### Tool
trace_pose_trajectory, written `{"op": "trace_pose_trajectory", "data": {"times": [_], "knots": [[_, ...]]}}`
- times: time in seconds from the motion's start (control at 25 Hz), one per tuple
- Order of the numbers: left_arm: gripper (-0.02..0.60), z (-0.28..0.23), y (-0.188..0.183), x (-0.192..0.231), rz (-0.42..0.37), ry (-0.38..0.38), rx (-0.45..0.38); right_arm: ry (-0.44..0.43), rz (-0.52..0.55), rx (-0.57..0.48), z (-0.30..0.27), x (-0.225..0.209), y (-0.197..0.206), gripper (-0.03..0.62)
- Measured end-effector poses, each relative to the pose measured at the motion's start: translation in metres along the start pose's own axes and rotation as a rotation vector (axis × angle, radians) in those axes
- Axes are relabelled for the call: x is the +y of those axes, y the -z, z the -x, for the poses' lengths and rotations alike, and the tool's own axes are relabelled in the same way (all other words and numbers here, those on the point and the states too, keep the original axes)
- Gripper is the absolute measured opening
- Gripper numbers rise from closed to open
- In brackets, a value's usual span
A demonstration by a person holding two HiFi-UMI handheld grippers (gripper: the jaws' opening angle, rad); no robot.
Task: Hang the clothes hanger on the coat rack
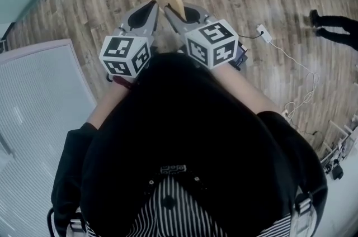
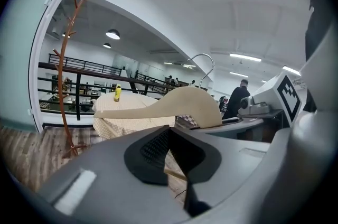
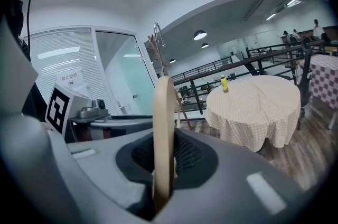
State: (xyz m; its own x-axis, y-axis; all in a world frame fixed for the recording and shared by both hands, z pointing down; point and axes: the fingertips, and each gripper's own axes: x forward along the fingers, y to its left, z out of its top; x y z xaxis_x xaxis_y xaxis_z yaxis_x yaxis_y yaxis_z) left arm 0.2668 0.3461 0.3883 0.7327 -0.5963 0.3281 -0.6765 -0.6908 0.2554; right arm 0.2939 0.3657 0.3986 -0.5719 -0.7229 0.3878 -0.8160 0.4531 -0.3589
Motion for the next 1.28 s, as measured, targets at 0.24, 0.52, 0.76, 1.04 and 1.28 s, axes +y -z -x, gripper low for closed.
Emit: {"op": "trace_pose_trajectory", "data": {"times": [0.24, 0.52, 0.76, 1.04, 1.28], "knots": [[0.003, 0.0, -0.018, 0.062, 0.01, 0.015, -0.006, 0.024, -0.001, -0.003, -0.055, 0.009, -0.023, 0.038], [0.003, 0.008, -0.029, 0.124, 0.039, 0.054, 0.002, 0.062, 0.032, 0.017, -0.111, 0.031, -0.039, 0.038], [0.003, 0.026, -0.026, 0.175, 0.052, 0.066, 0.013, 0.082, 0.031, 0.049, -0.158, 0.054, -0.043, 0.038], [-0.002, 0.062, -0.03, 0.237, 0.073, 0.005, -0.029, 0.023, 0.08, 0.084, -0.215, 0.103, -0.046, 0.038], [-0.002, 0.109, -0.031, 0.301, 0.088, -0.109, -0.082, -0.026, 0.12, 0.093, -0.265, 0.148, -0.047, 0.038]]}}
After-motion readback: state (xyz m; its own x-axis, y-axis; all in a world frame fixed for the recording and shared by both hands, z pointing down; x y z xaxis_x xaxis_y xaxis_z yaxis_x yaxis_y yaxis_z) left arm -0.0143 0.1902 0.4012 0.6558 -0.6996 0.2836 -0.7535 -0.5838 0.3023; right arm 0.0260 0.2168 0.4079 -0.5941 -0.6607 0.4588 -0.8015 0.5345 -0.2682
